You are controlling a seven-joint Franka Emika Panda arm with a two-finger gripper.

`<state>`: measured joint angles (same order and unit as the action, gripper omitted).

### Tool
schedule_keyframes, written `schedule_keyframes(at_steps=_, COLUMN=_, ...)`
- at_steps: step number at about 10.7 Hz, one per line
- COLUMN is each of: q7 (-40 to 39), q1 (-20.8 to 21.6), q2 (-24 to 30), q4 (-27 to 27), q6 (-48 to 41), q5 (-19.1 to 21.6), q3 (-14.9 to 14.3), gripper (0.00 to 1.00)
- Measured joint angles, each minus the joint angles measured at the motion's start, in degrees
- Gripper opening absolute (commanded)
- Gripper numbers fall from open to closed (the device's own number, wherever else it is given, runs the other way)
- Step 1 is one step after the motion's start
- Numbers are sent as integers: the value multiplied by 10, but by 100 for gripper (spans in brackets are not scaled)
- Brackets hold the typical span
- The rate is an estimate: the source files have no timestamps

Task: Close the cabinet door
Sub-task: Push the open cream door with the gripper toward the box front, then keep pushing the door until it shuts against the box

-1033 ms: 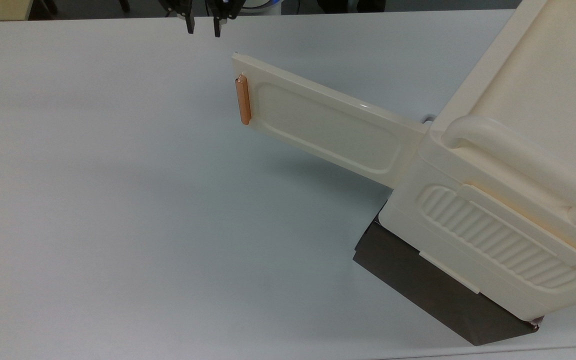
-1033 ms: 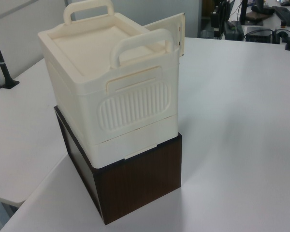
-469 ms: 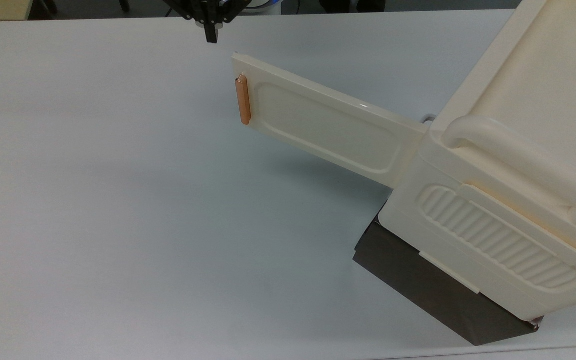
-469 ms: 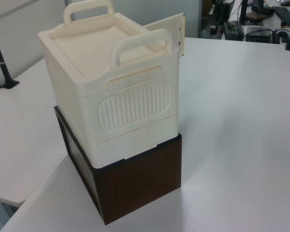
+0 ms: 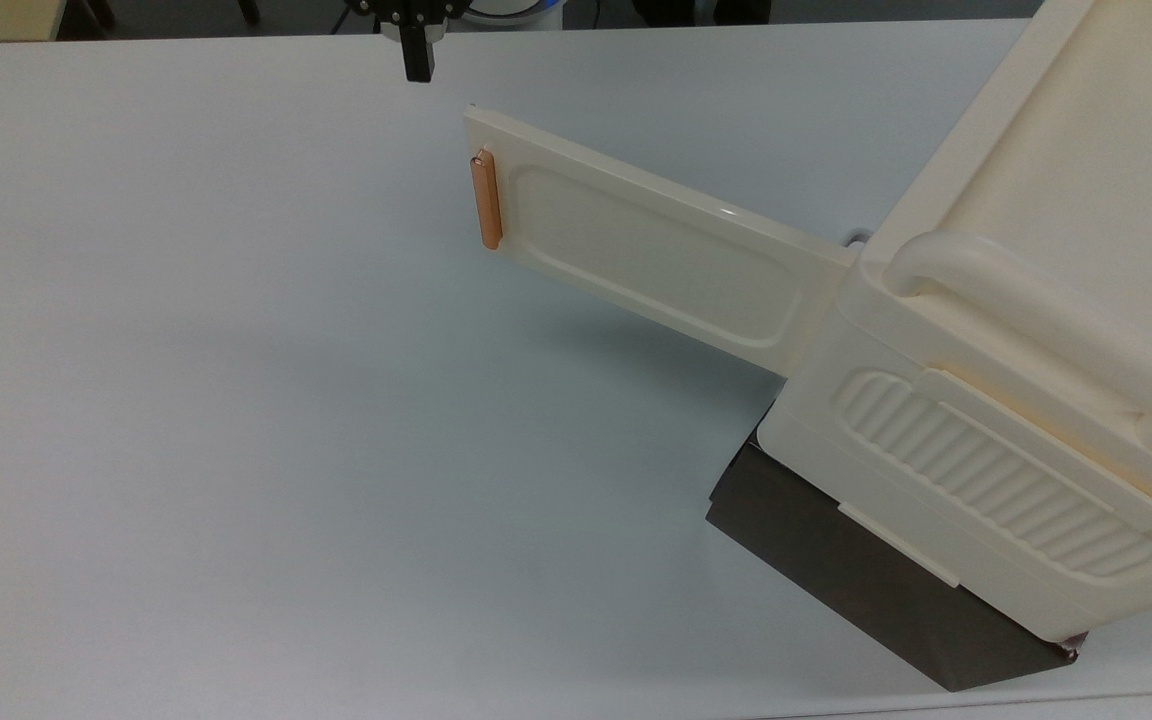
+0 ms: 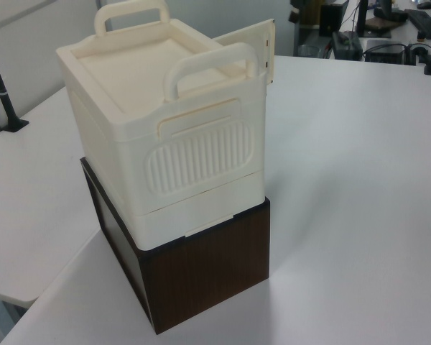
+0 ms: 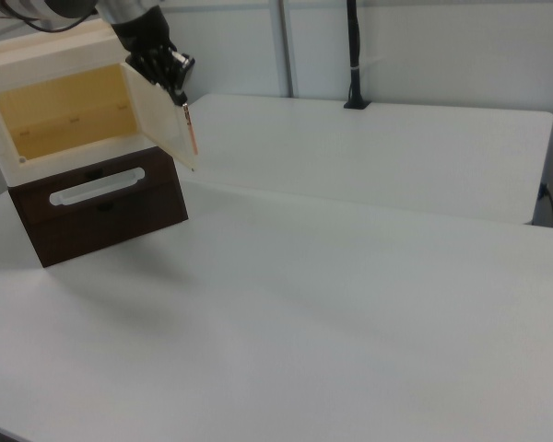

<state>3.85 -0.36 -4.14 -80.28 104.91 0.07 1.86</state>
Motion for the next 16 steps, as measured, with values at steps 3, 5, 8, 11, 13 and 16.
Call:
schedule_keyframes(at_steps=3, q7=0, q1=2, q2=0, q4=1, q6=87, q5=2, q3=4, gripper=0)
schedule_keyframes(at_steps=5, q7=0, q1=3, q2=-3, q4=0, q6=123, q5=15, q3=4, gripper=0)
schedule_keyframes(at_steps=8, q7=1, q1=23, q2=-25, q4=-1, q6=132, q5=18, q3=6, gripper=0)
schedule_keyframes(at_steps=11, q7=20, q1=44, q2=-39, q4=-3, q6=132, q5=18, q3=6, gripper=0)
schedule_keyframes(at_steps=13, q7=30, q1=61, q2=-41, q4=-5, q6=132, q5=18, q3=7, gripper=0)
schedule_keyframes(at_steps=16, q7=46, q1=77, q2=-41, q4=-7, q6=123, q5=23, q3=8, gripper=0)
